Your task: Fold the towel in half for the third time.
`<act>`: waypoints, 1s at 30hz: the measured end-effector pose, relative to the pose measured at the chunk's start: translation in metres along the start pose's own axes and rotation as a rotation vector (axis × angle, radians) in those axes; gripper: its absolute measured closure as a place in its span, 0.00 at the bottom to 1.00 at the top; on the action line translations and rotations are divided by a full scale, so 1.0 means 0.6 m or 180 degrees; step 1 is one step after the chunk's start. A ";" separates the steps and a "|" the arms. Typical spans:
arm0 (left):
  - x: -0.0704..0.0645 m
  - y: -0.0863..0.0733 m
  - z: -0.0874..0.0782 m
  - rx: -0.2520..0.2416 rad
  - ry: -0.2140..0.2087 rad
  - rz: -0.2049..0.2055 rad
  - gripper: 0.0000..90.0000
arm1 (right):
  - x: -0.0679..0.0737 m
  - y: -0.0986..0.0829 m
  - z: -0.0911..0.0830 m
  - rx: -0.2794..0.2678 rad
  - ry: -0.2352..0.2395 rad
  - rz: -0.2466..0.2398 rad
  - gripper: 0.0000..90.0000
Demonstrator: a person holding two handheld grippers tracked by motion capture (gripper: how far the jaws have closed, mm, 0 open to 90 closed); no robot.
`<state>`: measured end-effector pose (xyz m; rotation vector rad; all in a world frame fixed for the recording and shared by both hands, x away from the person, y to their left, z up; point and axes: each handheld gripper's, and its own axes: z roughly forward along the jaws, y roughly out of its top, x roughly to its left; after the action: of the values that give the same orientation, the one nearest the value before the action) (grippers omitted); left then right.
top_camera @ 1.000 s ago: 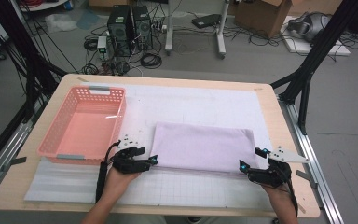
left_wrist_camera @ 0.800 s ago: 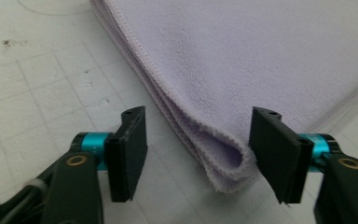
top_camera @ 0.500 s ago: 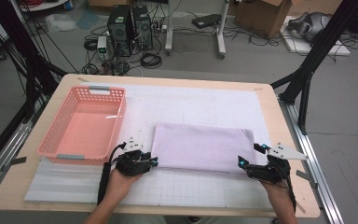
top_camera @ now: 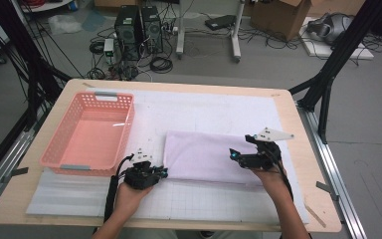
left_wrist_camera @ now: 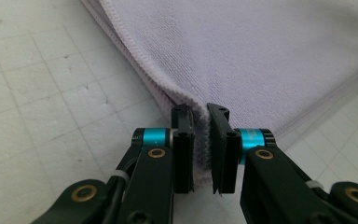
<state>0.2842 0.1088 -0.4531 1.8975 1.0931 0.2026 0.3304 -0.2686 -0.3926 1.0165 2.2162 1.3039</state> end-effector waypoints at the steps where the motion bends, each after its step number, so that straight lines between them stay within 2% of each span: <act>1: 0.001 0.000 -0.001 0.0006 -0.0010 0.0000 0.90 | 0.001 0.009 0.009 0.0018 0.0032 0.0003 0.19; 4: 0.002 -0.002 -0.004 -0.0006 -0.0042 -0.0055 0.90 | 0.002 0.031 0.039 0.0113 0.0102 -0.0060 0.19; 7: 0.001 -0.004 -0.009 -0.0005 -0.0075 -0.0058 0.91 | 0.008 0.049 0.067 0.0207 0.0178 -0.0088 0.20; 11: 0.000 -0.007 -0.012 -0.0016 -0.0091 -0.0066 0.91 | 0.016 0.069 0.096 0.0223 0.0245 -0.0132 0.22; 13: 0.000 -0.008 -0.014 -0.0026 -0.0096 -0.0063 0.91 | 0.019 0.075 0.107 0.0222 0.0303 -0.0160 0.25; 20: -0.001 -0.011 -0.022 -0.0026 -0.0135 -0.0076 0.91 | 0.034 0.098 0.155 0.0306 0.0456 -0.0211 0.26; 28: -0.001 -0.015 -0.026 -0.0034 -0.0135 -0.0088 0.91 | 0.056 0.121 0.218 0.0513 0.0584 -0.0268 0.29; 30: 0.000 -0.016 -0.027 -0.0036 -0.0134 -0.0079 0.91 | 0.062 0.126 0.235 0.0595 0.0586 -0.0344 0.32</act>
<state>0.2698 0.1206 -0.4510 1.8691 1.0844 0.1537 0.4239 -0.1337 -0.3964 0.8550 2.5335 1.2037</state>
